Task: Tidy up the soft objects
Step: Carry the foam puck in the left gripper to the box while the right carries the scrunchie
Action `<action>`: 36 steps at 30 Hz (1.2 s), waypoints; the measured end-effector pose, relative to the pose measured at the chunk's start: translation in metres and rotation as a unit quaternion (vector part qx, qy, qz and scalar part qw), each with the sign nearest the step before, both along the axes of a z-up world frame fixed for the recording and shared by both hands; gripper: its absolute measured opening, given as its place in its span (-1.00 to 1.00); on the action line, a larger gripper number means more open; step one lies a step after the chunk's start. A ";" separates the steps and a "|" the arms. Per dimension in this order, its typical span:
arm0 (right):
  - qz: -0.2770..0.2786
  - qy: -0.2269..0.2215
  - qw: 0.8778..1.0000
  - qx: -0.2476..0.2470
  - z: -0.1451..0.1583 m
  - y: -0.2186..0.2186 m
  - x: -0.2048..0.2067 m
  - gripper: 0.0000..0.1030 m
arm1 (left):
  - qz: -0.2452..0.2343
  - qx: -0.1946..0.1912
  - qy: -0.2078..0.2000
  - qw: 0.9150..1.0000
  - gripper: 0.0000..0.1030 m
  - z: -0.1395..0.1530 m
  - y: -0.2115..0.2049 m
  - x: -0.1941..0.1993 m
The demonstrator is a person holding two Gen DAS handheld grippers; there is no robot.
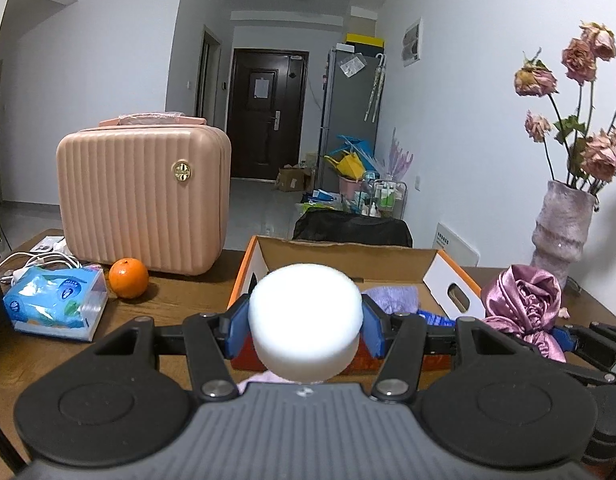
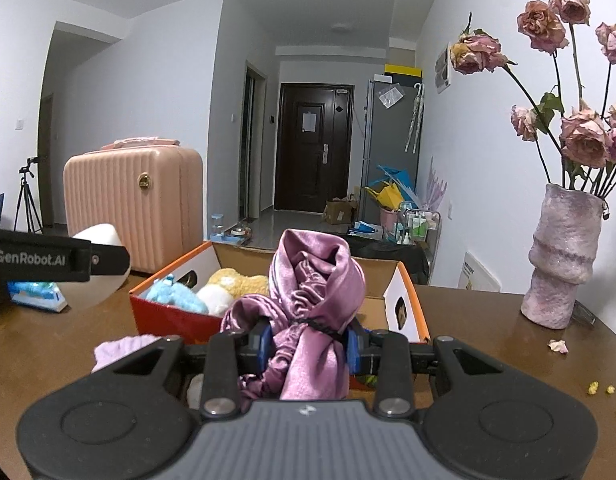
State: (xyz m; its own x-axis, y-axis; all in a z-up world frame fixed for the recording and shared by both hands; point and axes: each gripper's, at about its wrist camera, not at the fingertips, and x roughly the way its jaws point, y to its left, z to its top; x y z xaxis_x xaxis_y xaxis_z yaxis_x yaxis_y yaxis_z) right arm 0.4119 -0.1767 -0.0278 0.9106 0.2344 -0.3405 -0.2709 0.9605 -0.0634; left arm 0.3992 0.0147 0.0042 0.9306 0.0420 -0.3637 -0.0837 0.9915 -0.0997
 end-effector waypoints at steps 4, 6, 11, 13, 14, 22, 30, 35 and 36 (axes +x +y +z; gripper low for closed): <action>0.001 -0.003 1.000 -0.001 0.001 0.003 0.014 -0.34 | 0.002 -0.003 -0.003 1.000 0.10 0.001 0.001 0.013; 0.000 -0.004 1.000 0.000 0.002 0.004 0.020 -0.34 | 0.002 -0.004 -0.003 1.000 0.10 0.001 0.001 0.019; -0.001 -0.007 1.000 0.000 0.004 0.006 0.039 -0.34 | 0.007 -0.001 -0.005 1.000 0.10 0.001 0.004 0.033; -0.001 -0.007 1.000 -0.002 0.003 0.008 0.045 -0.34 | 0.009 -0.002 -0.007 1.000 0.10 0.001 0.006 0.039; -0.002 -0.006 1.000 -0.003 0.003 0.008 0.048 -0.34 | 0.009 -0.002 -0.008 1.000 0.10 0.002 0.006 0.042; -0.005 0.004 1.000 -0.006 0.001 0.010 0.068 -0.34 | 0.012 0.000 -0.015 1.000 0.10 0.004 0.008 0.063; -0.008 0.012 1.000 -0.006 -0.001 0.015 0.096 -0.34 | 0.009 0.007 -0.012 1.000 0.10 0.000 0.002 0.091; -0.015 0.016 1.000 -0.002 -0.003 0.015 0.115 -0.34 | 0.008 0.009 -0.007 1.000 0.10 -0.004 -0.003 0.110; -0.017 0.017 1.000 -0.002 -0.003 0.015 0.119 -0.34 | 0.008 0.007 -0.005 1.000 0.10 -0.006 -0.003 0.113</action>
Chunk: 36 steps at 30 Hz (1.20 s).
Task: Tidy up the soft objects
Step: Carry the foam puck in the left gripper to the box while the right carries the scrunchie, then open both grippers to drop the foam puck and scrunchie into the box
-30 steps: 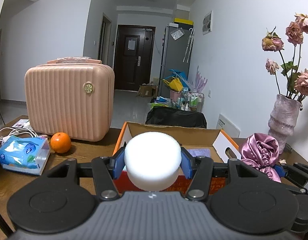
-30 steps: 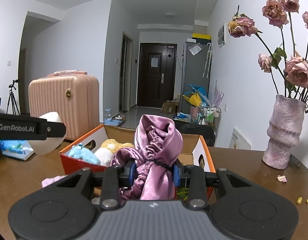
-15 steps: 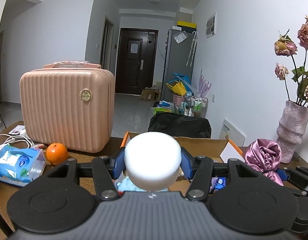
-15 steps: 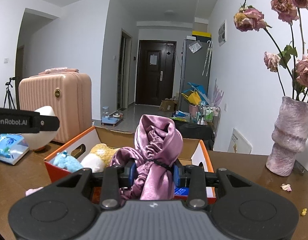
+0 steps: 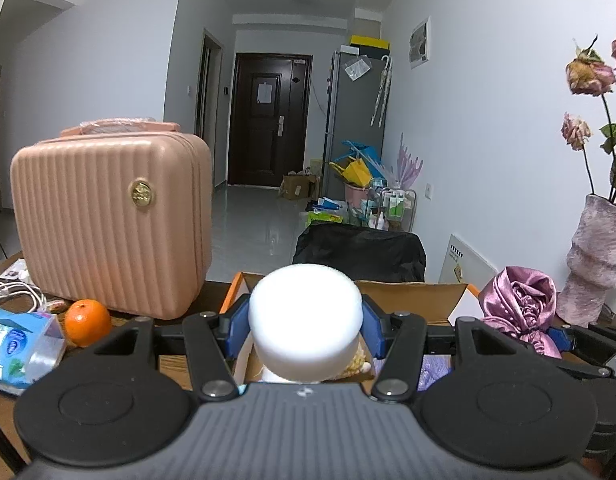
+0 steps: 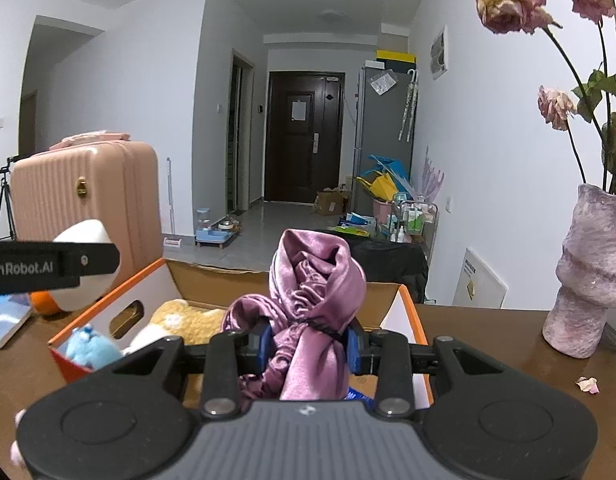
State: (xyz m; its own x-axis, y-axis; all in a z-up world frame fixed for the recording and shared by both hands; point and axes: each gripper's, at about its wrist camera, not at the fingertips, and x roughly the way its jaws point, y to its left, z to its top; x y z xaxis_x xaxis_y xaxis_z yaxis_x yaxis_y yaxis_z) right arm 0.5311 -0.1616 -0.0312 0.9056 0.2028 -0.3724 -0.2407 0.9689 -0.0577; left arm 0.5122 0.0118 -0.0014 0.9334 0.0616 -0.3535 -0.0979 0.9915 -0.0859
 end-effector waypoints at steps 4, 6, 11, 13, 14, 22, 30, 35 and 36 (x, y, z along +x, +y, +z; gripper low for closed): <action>-0.007 0.007 1.000 0.002 -0.003 -0.001 0.015 -0.34 | 0.001 -0.005 0.011 1.000 0.10 -0.006 -0.002 0.017; -0.009 0.011 1.000 0.001 -0.005 -0.001 0.023 -0.34 | 0.002 -0.006 0.013 1.000 0.10 -0.008 -0.002 0.025; -0.012 0.018 1.000 0.001 -0.009 -0.001 0.038 -0.34 | 0.010 -0.007 0.024 1.000 0.10 -0.016 -0.005 0.043; -0.015 0.021 1.000 0.000 -0.012 -0.001 0.043 -0.34 | 0.015 -0.005 0.027 1.000 0.10 -0.020 -0.006 0.049; -0.016 0.022 1.000 0.000 -0.013 -0.001 0.046 -0.34 | 0.018 -0.004 0.029 0.999 0.10 -0.021 -0.006 0.051; -0.021 0.030 0.999 -0.002 -0.023 0.000 0.058 -0.34 | 0.029 0.002 0.033 0.999 0.10 -0.030 -0.003 0.061; -0.021 0.034 0.999 -0.001 -0.033 0.000 0.061 -0.34 | 0.040 0.018 0.031 0.999 0.10 -0.035 -0.003 0.061; -0.020 0.029 0.999 0.000 -0.031 -0.001 0.060 -0.33 | 0.041 0.019 0.029 0.999 0.10 -0.035 -0.003 0.058; -0.019 0.029 0.999 0.000 -0.030 -0.001 0.060 -0.31 | 0.041 0.019 0.028 0.999 0.11 -0.035 -0.002 0.057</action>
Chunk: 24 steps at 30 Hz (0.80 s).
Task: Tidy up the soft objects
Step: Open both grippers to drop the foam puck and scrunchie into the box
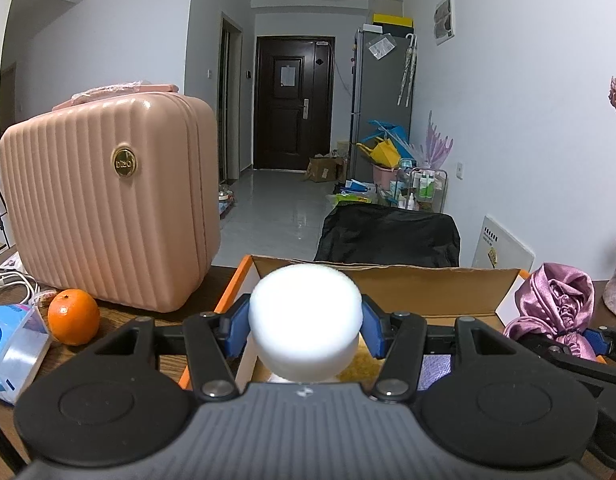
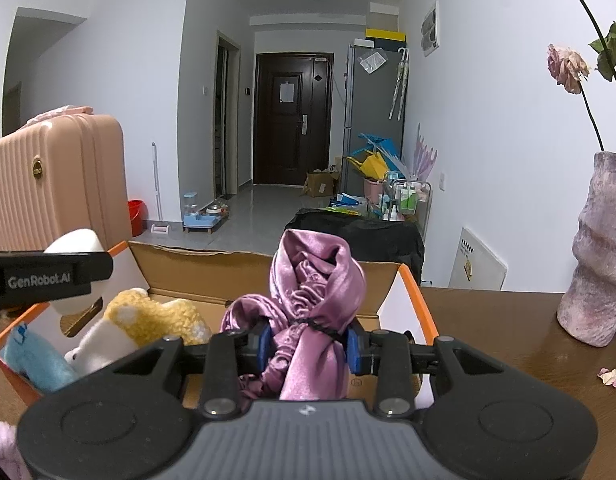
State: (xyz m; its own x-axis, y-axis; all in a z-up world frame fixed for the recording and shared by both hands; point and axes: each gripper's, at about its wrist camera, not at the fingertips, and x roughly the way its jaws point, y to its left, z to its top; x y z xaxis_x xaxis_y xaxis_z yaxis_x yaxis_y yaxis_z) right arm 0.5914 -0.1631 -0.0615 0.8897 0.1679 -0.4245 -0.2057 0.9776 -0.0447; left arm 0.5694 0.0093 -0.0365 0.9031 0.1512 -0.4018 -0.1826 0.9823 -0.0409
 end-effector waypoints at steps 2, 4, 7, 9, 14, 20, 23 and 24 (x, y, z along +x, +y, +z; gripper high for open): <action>0.000 0.001 1.000 -0.001 0.000 -0.001 0.000 -0.27 | 0.001 0.000 0.000 1.000 0.13 0.001 0.000 -0.001; 0.001 0.003 1.000 -0.001 -0.001 -0.001 -0.001 -0.15 | 0.005 0.000 -0.002 1.000 0.17 0.002 0.000 -0.003; 0.002 0.006 1.000 0.000 -0.002 -0.001 -0.001 -0.09 | 0.015 -0.004 -0.003 1.000 0.40 0.002 0.002 -0.004; 0.003 0.007 1.000 0.000 -0.002 -0.001 -0.001 0.07 | 0.025 -0.005 -0.004 1.000 0.74 0.002 0.004 -0.004; -0.006 -0.002 1.000 -0.002 0.000 -0.001 -0.003 0.80 | 0.049 0.000 -0.011 0.999 1.00 0.002 0.010 -0.009; -0.008 -0.007 1.000 -0.002 0.002 0.000 -0.004 0.99 | 0.054 -0.005 -0.006 0.999 1.00 0.002 0.017 -0.010; -0.007 -0.007 1.000 -0.006 0.001 0.000 -0.005 0.99 | 0.055 -0.009 -0.006 0.998 1.00 0.003 0.018 -0.011; -0.007 -0.007 1.000 -0.007 0.001 0.000 -0.004 0.99 | 0.056 -0.009 -0.006 0.998 1.00 0.003 0.018 -0.012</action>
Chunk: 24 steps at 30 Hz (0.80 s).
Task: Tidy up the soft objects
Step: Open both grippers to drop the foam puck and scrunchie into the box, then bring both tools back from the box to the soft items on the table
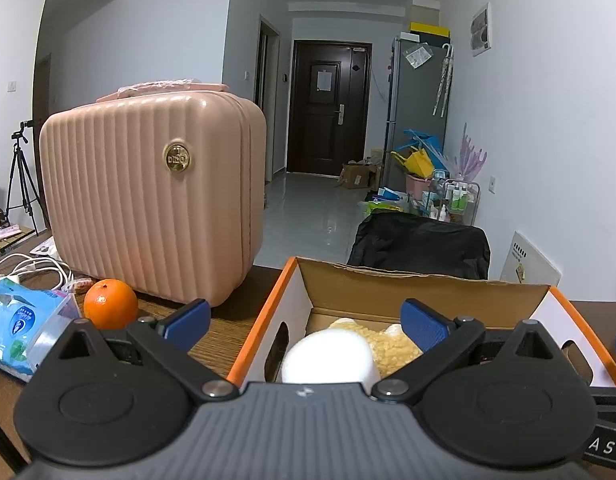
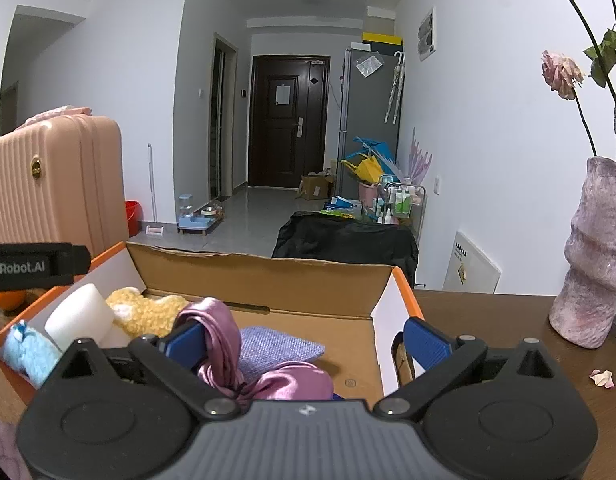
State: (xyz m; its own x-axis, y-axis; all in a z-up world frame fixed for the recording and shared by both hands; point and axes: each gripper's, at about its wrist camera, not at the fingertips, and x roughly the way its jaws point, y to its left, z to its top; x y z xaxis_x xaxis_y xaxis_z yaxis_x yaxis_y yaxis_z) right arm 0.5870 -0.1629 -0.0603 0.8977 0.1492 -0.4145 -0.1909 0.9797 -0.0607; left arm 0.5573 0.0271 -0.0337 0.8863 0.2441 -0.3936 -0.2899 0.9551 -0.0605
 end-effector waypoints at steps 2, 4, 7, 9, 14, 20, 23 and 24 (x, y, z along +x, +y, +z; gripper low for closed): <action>0.000 0.000 1.000 0.000 0.001 -0.001 0.001 0.99 | 0.000 0.000 -0.001 1.000 1.00 0.000 0.001 -0.001; 0.000 0.000 1.000 0.000 0.001 0.000 0.001 0.99 | 0.000 0.001 -0.002 1.000 1.00 0.001 0.001 -0.004; 0.001 -0.001 1.000 -0.002 0.001 0.000 -0.001 0.99 | 0.001 0.000 -0.004 1.000 1.00 0.003 0.003 -0.005; 0.002 -0.003 1.000 -0.004 0.001 0.000 -0.004 0.99 | 0.002 -0.004 -0.005 1.000 1.00 0.005 0.005 -0.009; 0.004 -0.010 1.000 -0.006 0.004 0.001 -0.013 0.99 | 0.003 -0.004 -0.009 1.000 1.00 0.008 0.009 -0.019; 0.007 -0.015 1.000 -0.006 0.007 -0.002 -0.026 0.99 | 0.001 -0.002 -0.013 1.000 1.00 0.011 0.010 -0.034; 0.008 -0.016 1.000 -0.006 0.008 -0.003 -0.032 0.99 | 0.001 0.000 -0.016 1.000 1.00 0.012 0.011 -0.042; 0.008 -0.017 1.000 -0.006 0.008 -0.004 -0.035 0.99 | 0.000 0.001 -0.016 1.000 1.00 0.012 0.011 -0.045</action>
State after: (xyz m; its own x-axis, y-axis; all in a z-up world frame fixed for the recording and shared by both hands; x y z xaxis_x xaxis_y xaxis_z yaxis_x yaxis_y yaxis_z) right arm 0.5525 -0.1668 -0.0523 0.9088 0.1590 -0.3857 -0.2040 0.9758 -0.0785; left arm 0.5125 0.0379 -0.0218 0.8984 0.2453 -0.3642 -0.2886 0.9550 -0.0687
